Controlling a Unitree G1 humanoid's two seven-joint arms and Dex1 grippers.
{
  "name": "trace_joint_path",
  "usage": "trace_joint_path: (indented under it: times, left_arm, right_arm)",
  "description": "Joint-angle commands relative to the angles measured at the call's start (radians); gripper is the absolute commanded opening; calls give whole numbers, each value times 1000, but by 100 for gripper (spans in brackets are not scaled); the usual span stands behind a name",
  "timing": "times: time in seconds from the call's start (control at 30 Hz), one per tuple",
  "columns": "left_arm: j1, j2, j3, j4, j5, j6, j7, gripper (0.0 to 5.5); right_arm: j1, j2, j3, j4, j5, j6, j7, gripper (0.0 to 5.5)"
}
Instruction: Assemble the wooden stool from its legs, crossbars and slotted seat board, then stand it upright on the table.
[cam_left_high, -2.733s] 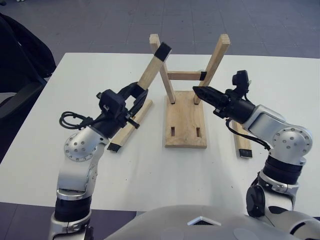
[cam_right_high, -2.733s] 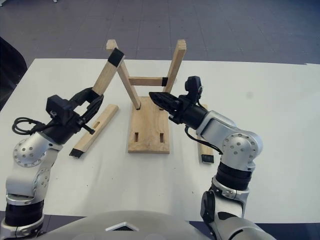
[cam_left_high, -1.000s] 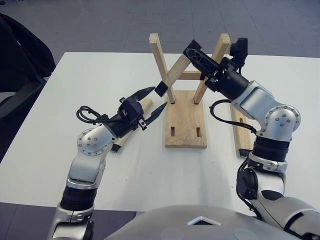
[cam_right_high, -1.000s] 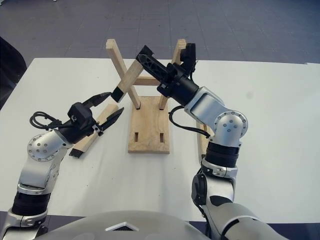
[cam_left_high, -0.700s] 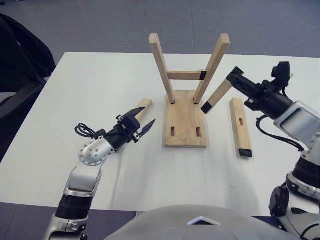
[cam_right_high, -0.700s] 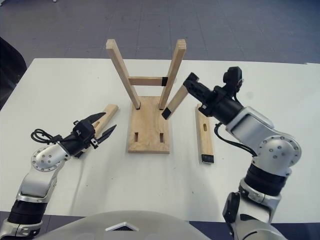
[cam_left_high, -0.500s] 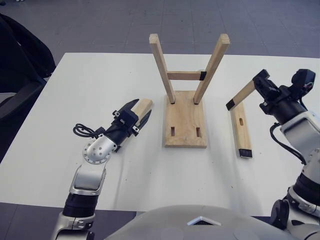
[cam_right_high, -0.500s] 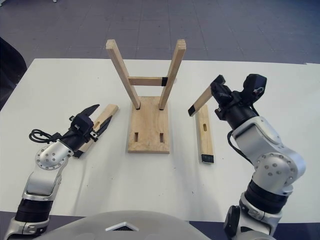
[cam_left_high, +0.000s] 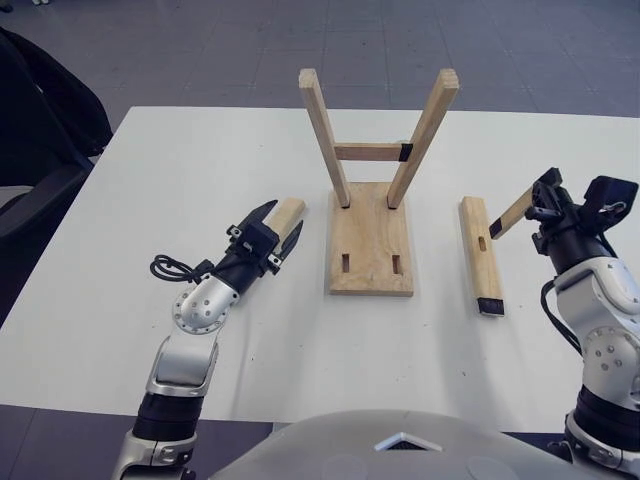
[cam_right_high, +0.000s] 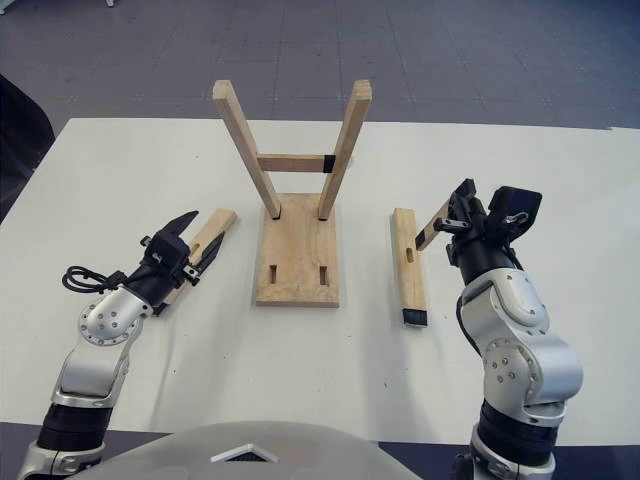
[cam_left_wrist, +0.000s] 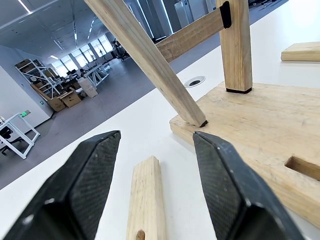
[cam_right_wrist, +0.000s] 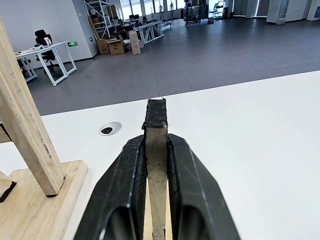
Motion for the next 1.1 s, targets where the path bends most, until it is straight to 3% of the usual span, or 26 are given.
trace_joint_path:
  times: [0.03,0.47,0.67,0.9,1.1]
  left_arm:
    - [-12,-1,0,-2,8,16,0,269]
    - [-8,-8,1,-7,7,33,2,269]
    - [-19,-14,-1,-9,-2,44,-5,269]
    - [-14,-19,0,-11,2,43,2,269]
    - [-13,-18,-1,-9,3,41,-1,269]
  right_arm:
    - [-1,21,14,27,-26,0,13,42]
    - [87,56,69,163,-161,30,29,42]
    - [-7,125,-44,277,-158,54,-55,42]
    - [137,32,154,193,-226,18,120,42]
    - [149,-13,181,92,-187,22,236,42]
